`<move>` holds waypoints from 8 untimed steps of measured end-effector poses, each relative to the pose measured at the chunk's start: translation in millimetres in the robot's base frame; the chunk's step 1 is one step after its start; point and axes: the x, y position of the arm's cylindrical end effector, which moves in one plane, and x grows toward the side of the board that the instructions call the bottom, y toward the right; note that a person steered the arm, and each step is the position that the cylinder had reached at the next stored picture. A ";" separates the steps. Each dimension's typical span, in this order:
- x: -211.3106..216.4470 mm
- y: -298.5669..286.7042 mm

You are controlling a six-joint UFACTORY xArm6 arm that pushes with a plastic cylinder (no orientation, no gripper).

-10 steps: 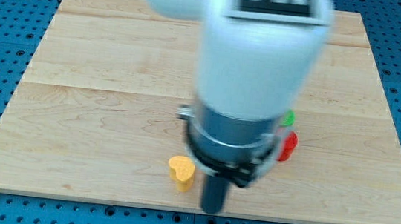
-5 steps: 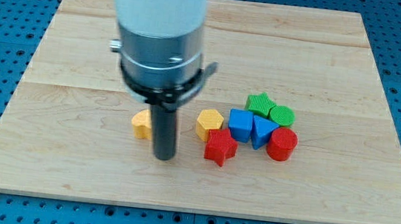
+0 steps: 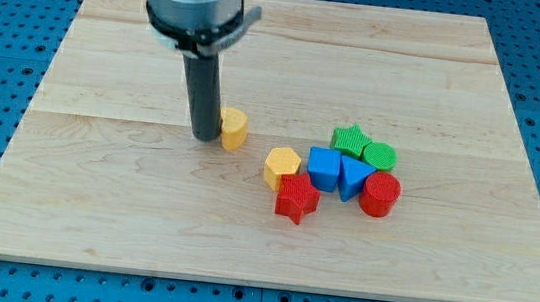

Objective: Push yellow heart above blue cube

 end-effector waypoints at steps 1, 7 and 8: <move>-1.9 14.4; -51.8 11.6; -29.1 3.7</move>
